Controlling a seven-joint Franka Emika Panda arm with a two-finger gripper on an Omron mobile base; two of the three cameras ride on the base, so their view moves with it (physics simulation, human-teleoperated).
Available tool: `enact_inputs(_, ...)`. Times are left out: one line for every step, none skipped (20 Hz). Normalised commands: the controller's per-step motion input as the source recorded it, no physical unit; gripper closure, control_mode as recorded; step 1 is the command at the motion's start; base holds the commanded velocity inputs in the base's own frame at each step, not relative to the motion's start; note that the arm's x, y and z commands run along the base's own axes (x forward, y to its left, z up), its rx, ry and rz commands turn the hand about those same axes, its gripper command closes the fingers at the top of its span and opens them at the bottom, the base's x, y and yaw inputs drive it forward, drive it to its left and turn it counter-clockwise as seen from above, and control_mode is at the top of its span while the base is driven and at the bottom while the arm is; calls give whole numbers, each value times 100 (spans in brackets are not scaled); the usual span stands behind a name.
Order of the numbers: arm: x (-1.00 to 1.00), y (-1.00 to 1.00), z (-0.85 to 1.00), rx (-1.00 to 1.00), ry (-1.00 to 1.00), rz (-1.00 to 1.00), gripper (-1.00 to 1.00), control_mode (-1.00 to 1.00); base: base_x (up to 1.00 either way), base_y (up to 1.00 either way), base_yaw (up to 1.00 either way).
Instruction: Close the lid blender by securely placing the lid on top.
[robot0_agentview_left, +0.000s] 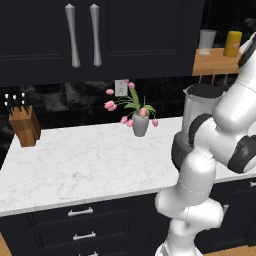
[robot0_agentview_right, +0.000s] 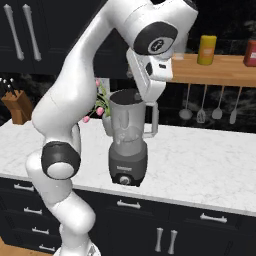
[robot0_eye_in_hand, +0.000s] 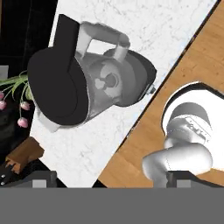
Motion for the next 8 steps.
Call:
enact_inputs(-100,100,0,-40,-49,0,-100,-100,0,0,0)
enact_inputs(-100,100,-14,-43,-42,1,-100,-100,0,0,0)
enact_inputs(-100,100,-23,-44,-38,3,-100,-100,0,0,0)
enact_inputs(-100,100,-33,-48,-34,5,-100,-100,0,0,0)
enact_inputs(-100,100,-41,-50,-28,9,-100,-100,0,0,0)
enact_inputs(-100,100,-48,-52,-25,10,-100,-100,0,0,0)
enact_inputs(-100,100,-59,-56,-22,12,-100,-100,0,0,0)
enact_inputs(-100,100,-61,-57,-19,12,-100,-100,0,0,0)
